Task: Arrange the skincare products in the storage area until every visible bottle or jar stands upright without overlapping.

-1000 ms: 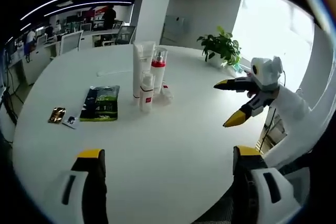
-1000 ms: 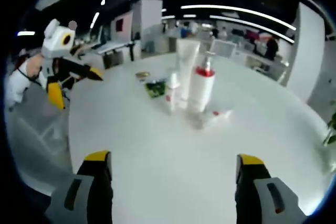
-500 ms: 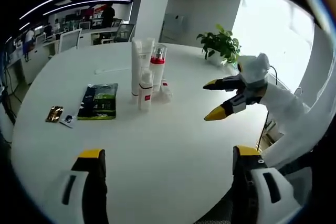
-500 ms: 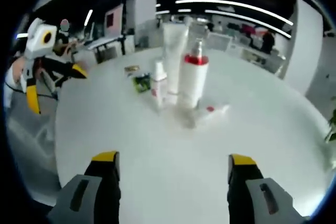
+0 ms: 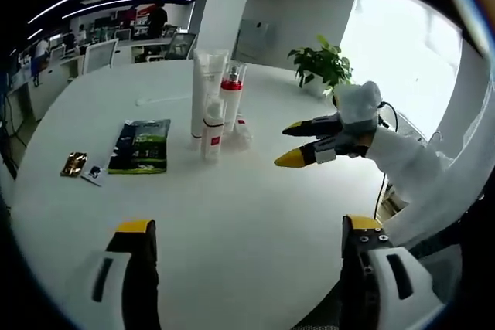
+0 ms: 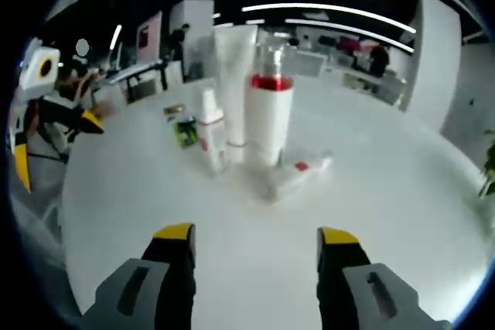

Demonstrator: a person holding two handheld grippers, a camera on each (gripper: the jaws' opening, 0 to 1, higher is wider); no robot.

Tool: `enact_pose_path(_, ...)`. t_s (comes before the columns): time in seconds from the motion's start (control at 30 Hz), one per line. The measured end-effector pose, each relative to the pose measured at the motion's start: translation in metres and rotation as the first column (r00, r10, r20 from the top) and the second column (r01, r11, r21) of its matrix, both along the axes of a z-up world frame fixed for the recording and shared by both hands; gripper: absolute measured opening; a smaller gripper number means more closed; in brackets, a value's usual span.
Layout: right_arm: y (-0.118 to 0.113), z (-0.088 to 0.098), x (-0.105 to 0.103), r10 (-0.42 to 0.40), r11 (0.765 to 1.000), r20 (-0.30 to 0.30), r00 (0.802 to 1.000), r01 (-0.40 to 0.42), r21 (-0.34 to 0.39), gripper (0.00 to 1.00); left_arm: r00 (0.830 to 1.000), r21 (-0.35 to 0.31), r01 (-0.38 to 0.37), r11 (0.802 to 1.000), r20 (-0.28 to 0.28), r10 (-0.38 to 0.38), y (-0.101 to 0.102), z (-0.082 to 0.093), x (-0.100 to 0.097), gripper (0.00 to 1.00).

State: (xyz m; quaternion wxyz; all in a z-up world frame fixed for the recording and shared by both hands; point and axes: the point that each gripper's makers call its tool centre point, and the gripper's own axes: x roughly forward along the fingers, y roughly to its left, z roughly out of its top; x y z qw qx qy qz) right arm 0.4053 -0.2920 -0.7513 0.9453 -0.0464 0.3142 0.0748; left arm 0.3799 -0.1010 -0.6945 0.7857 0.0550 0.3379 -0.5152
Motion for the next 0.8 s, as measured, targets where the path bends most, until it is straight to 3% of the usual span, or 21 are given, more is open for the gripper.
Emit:
enact_pose_path(0.3, -0.002, -0.012, 0.021, -0.063, 0.997, 0.017, 0.998, 0.064, -0.030, 0.49, 1.000, -0.014, 0.002, 1.000, -0.021, -0.002, -0.001, -0.008, -0.001, 0.94)
enact_pose_path(0.8, -0.007, -0.026, 0.060, -0.177, 0.982, 0.064, 0.982, 0.181, -0.047, 0.48, 0.999, -0.007, 0.002, 1.000, -0.041, -0.002, 0.002, -0.014, -0.003, 0.94)
